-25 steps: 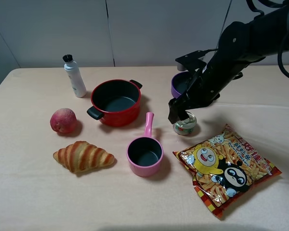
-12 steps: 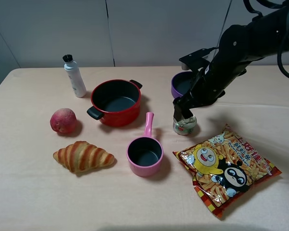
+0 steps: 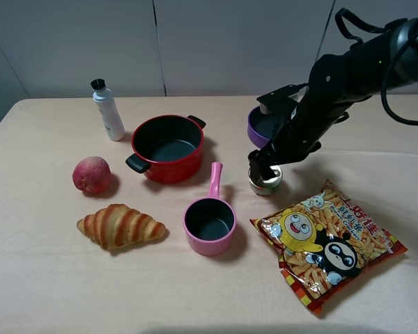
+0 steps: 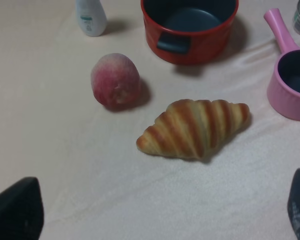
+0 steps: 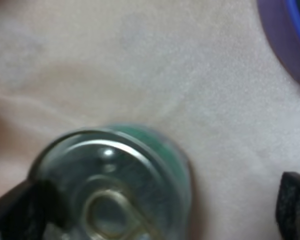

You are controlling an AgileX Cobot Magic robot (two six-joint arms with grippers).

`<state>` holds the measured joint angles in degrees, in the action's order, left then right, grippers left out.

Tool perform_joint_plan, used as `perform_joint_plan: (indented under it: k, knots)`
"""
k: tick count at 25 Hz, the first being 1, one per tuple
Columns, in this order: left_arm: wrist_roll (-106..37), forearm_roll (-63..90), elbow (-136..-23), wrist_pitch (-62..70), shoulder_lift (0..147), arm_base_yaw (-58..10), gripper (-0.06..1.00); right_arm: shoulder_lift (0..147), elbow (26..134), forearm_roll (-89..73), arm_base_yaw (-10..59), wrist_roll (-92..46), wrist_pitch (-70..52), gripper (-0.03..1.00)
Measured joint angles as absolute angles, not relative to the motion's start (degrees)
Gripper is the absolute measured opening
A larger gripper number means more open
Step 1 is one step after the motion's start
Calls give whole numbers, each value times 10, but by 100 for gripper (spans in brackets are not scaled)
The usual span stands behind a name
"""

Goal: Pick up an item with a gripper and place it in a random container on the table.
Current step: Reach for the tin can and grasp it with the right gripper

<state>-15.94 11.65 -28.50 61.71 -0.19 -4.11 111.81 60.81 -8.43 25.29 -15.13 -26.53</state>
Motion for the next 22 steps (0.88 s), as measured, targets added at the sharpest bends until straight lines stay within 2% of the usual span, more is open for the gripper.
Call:
perform_joint_plan:
  k: [22]
  knots:
    - [-159,116,-285,617,-2,-41,99,1139,609,-97,253,-151,-275,69]
